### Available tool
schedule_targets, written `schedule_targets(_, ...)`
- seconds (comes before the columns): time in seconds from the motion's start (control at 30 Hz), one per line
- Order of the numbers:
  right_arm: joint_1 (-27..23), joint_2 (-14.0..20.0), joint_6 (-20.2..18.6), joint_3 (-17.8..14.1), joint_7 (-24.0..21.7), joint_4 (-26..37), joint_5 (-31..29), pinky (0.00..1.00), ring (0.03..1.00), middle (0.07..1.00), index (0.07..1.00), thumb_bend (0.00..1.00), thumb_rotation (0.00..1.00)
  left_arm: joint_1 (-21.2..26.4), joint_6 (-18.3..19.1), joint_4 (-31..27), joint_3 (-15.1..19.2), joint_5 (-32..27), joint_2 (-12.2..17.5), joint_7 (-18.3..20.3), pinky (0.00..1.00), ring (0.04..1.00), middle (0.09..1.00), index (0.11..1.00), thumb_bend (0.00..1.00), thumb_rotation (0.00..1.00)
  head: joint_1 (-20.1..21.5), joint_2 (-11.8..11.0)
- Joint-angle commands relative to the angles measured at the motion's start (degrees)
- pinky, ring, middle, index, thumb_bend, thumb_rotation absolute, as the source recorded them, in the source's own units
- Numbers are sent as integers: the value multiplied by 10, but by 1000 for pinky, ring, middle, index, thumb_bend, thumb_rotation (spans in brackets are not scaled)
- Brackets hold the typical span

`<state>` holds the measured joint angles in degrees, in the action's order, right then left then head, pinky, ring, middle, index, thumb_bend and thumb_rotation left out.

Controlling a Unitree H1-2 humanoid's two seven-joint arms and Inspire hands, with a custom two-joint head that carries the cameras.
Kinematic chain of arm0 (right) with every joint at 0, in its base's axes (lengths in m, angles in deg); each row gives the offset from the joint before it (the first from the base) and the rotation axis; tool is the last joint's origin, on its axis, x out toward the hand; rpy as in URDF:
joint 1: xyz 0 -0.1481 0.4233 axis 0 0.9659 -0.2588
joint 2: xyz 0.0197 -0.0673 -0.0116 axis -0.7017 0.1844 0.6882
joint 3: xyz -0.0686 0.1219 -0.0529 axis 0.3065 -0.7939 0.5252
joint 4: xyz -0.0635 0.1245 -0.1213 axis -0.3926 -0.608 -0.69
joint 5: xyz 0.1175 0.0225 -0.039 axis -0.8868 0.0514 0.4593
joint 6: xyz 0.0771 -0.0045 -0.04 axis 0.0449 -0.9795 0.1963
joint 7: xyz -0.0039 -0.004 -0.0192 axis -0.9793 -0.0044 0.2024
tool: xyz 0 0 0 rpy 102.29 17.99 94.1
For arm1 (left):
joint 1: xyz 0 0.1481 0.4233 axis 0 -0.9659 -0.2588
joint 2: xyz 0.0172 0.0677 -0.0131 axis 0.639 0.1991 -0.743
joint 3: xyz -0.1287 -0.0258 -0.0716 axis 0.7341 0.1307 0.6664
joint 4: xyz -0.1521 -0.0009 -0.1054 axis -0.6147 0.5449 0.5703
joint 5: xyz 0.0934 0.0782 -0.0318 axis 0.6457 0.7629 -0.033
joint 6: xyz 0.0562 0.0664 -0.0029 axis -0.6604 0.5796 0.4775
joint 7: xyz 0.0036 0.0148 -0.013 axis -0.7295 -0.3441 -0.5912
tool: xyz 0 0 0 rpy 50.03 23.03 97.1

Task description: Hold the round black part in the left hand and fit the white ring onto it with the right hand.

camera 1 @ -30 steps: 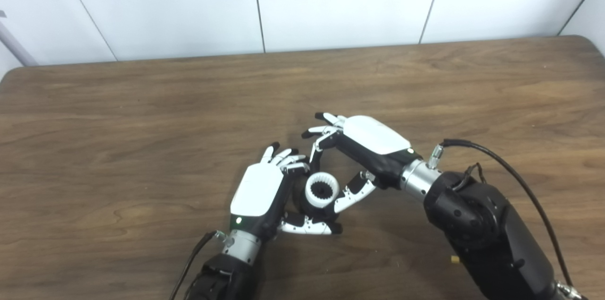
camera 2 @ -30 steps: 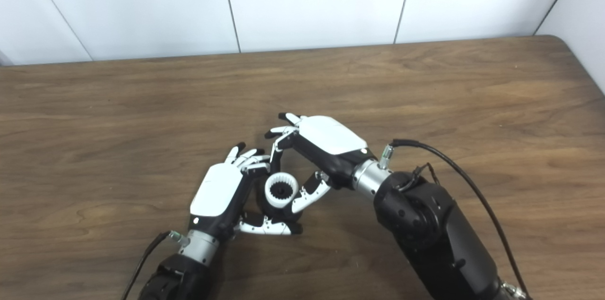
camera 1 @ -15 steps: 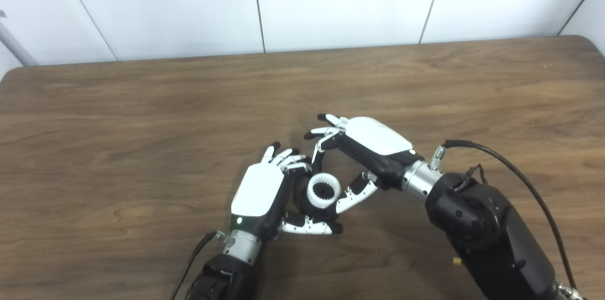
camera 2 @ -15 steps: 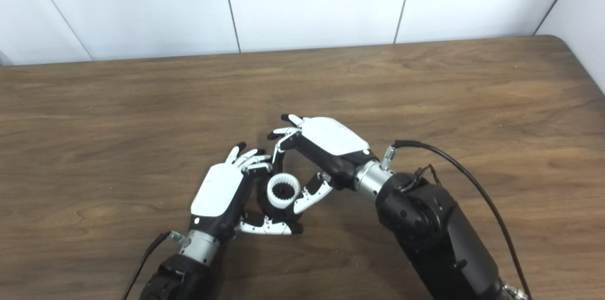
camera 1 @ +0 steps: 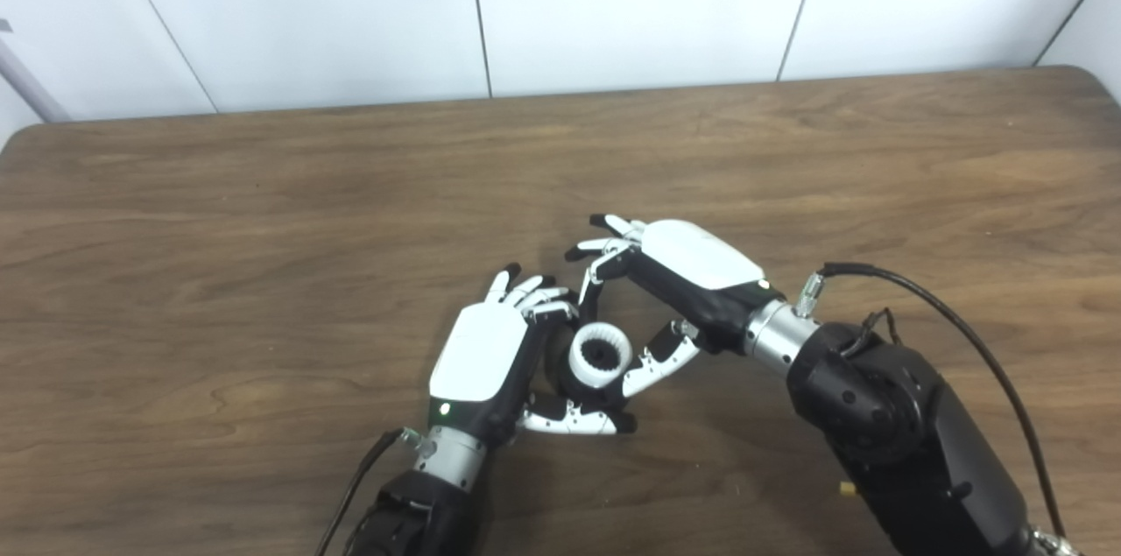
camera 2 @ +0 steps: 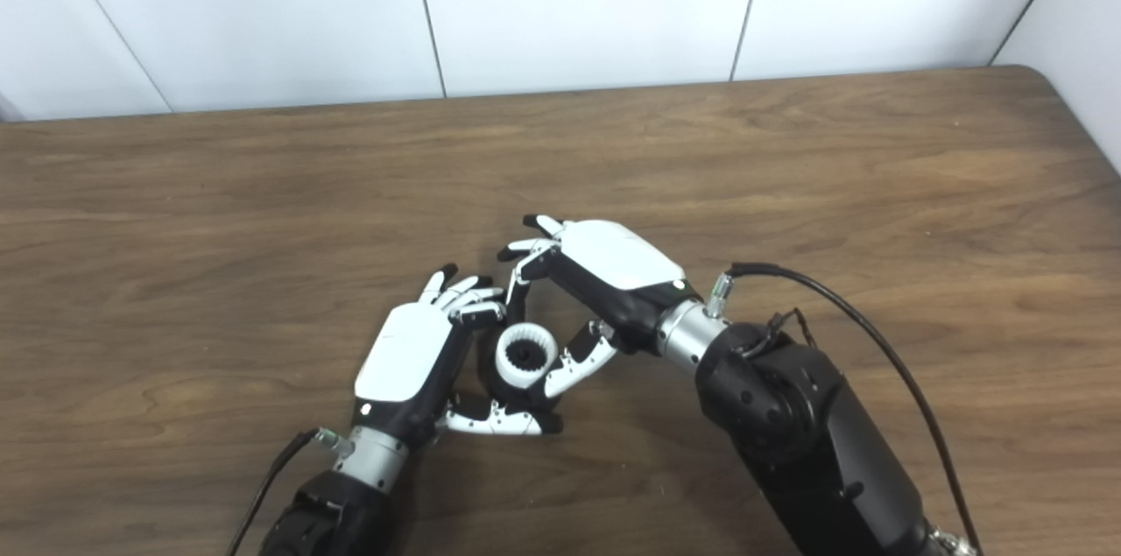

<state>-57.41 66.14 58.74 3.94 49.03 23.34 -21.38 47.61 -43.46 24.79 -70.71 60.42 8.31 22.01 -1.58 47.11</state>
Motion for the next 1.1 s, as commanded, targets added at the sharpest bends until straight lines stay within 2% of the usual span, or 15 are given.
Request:
schedule_targets(0.0,-8,-3,14,-4,15,5,1,1000,1000,865,483,524,131,4,3,-2,-1,9,0,3,1000,885,785,483,525,60,-1,0)
schedule_targets(0.33,-5,-2,22,-2,22,6,0,1000,998,862,485,524,132,4,6,-5,-4,14,-1,5,1000,884,785,483,525,61,-5,3)
schedule_targets(0.63,-9,2,10,-4,12,3,6,1000,1000,898,492,525,147,8,6,3,-4,14,-5,1,1000,881,784,483,525,61,-3,-1)
schedule_targets(0.67,-8,2,10,-5,12,1,5,1000,1000,906,568,780,182,8,6,4,-4,14,-5,1,1000,880,785,484,525,61,-3,-2)
schedule_targets(0.7,-8,3,10,-6,13,1,5,1000,1000,911,600,875,198,9,7,5,-4,14,-5,0,1000,881,786,484,525,61,-3,-2)
schedule_targets(0.77,-8,4,9,-6,11,1,8,1000,1000,920,649,972,220,9,6,7,-4,14,-6,-2,1000,881,786,484,525,61,-4,-3)
schedule_targets(0.87,-9,6,8,-5,10,4,14,1000,1000,932,710,999,239,9,6,7,-4,14,-5,-2,1000,883,787,484,525,62,-4,-3)
schedule_targets(1.07,-11,8,0,-9,3,9,16,1000,1000,946,756,1000,258,10,3,9,-3,10,-5,-4,1000,881,785,483,525,61,-2,-3)
